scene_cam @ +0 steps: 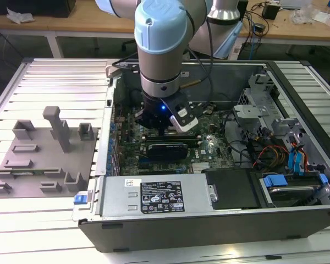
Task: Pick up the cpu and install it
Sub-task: 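Install the second cpu locking lever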
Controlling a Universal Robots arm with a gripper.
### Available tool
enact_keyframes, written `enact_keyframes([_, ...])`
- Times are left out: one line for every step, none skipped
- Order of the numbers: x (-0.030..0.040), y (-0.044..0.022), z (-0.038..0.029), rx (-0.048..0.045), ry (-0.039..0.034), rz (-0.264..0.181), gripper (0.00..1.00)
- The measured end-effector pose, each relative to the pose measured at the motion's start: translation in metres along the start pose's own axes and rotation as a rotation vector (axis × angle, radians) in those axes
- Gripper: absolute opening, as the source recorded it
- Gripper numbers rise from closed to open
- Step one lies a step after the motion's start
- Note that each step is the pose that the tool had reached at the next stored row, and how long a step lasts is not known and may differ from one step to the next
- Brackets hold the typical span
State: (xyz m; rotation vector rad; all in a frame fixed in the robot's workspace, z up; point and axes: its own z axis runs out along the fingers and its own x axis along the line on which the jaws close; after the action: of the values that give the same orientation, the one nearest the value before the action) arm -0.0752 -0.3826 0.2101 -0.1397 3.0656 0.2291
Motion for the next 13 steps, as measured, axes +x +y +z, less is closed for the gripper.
enact_keyframes([0.0021, 0.0000, 0.0007, -0.0045, -0.0006, 0.002, 0.11])
enact_keyframes([0.0025, -0.0001, 0.0023, -0.0071, -0.0014, 0.004, 0.11])
enact_keyframes([0.0027, -0.0003, 0.0032, -0.0087, -0.0017, 0.007, 0.11])
enact_keyframes([0.0030, -0.0005, 0.0045, -0.0117, -0.0025, 0.010, 0.11])
enact_keyframes([0.0033, -0.0005, 0.0051, -0.0135, -0.0030, 0.012, 0.11])
enact_keyframes([0.0037, -0.0006, 0.0058, -0.0157, -0.0035, 0.014, 0.11])
enact_keyframes([0.0047, -0.0006, 0.0067, -0.0204, -0.0044, 0.017, 0.11])
enact_keyframes([0.0057, -0.0007, 0.0073, -0.0252, -0.0050, 0.020, 0.11])
enact_keyframes([0.0077, -0.0007, 0.0083, -0.0368, -0.0066, 0.024, 0.11])
enact_keyframes([0.0084, -0.0007, 0.0091, -0.0444, -0.0080, 0.028, 0.11])
enact_keyframes([0.0082, -0.0004, 0.0100, -0.0477, -0.0097, 0.029, 0.11])
enact_keyframes([0.0083, -0.0005, 0.0098, -0.0464, -0.0092, 0.030, 0.11])
enact_keyframes([0.0085, -0.0007, 0.0093, -0.0452, -0.0086, 0.031, 0.11])
